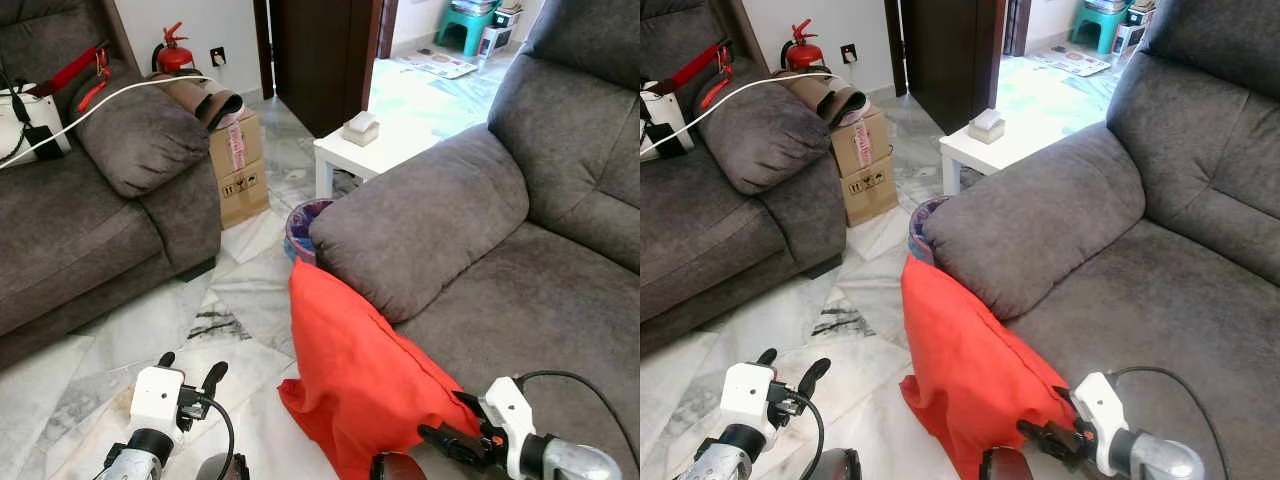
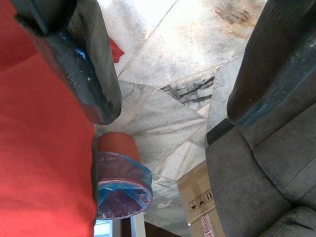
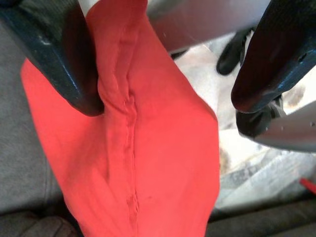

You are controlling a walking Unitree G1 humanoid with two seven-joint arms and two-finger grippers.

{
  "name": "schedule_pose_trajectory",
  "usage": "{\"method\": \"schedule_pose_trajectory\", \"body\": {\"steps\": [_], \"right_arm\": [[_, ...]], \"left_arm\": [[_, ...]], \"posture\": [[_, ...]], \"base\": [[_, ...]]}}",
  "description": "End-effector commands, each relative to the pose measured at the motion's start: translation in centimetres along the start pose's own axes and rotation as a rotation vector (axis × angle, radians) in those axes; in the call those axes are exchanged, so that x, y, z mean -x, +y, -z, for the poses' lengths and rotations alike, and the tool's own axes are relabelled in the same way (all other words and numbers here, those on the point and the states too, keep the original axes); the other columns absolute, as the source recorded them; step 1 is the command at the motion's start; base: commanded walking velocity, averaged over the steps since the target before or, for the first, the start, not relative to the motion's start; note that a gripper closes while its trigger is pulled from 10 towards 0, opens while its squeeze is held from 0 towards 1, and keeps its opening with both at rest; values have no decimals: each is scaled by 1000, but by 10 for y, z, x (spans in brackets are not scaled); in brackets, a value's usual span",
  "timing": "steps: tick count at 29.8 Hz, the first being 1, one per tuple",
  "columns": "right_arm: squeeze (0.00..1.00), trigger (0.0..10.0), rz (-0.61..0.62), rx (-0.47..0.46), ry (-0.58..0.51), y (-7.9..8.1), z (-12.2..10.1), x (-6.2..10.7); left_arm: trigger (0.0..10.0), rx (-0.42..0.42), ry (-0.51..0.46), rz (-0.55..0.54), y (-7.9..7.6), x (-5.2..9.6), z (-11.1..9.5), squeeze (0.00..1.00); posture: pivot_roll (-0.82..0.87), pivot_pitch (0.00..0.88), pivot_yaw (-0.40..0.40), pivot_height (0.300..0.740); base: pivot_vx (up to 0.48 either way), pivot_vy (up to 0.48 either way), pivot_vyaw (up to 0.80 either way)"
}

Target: Move the pillow to the sofa from floor

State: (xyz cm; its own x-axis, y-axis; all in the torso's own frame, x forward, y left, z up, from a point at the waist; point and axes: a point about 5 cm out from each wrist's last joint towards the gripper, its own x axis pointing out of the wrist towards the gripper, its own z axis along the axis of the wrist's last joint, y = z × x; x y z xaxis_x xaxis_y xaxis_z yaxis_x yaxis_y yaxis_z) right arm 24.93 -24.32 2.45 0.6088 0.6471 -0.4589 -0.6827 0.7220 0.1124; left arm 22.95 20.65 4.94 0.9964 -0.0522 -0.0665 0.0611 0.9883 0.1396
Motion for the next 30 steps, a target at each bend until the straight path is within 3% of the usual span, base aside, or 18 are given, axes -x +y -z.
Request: {"method": "schedule_pose_trajectory", "body": {"steps": [1, 4, 10, 13, 15, 22, 23, 26, 30], "right_arm": [[0, 10000, 8, -9, -16, 0, 0, 0], [0, 10000, 15, -50, -80, 7, -2, -12], [0, 10000, 65, -75, -107, 11, -1, -22], [0, 10000, 158, -98, -109, 18, 3, -38], [0, 10000, 158, -98, -109, 18, 3, -38], [0, 10000, 359, -173, -91, 18, 9, -51], [0, 0, 390, -217, -107, 17, 10, -52], [0, 0, 450, -329, -170, 16, 11, -53], [0, 0, 523, -383, -198, 14, 11, -53]], "left_arm": [[10000, 4, 23, 8, -1, 3, 4, 0], [10000, 5, 24, 12, -3, 3, 4, 0], [10000, 3, 24, 8, -2, 4, 4, 0], [10000, -2, 27, 4, 0, 5, 4, 0], [10000, -2, 27, 4, 0, 5, 4, 0], [10000, -15, 32, 0, 1, 5, 4, 0], [10000, -16, 31, 1, 1, 5, 4, 0], [10000, -20, 29, 3, 2, 5, 3, 0], [10000, -24, 27, 6, 2, 5, 2, 0]], "posture": [[24, 134, 17, 598], [28, 136, 12, 598], [38, 139, 9, 598], [47, 141, 10, 598], [47, 141, 10, 598], [61, 131, 14, 598], [63, 129, 16, 598], [63, 129, 20, 598], [64, 134, 21, 598]], "base": [[0, 0, 0], [0, 0, 0], [0, 0, 0], [0, 0, 0], [0, 0, 0], [0, 0, 0], [0, 0, 0], [0, 0, 0], [0, 0, 0]]}}
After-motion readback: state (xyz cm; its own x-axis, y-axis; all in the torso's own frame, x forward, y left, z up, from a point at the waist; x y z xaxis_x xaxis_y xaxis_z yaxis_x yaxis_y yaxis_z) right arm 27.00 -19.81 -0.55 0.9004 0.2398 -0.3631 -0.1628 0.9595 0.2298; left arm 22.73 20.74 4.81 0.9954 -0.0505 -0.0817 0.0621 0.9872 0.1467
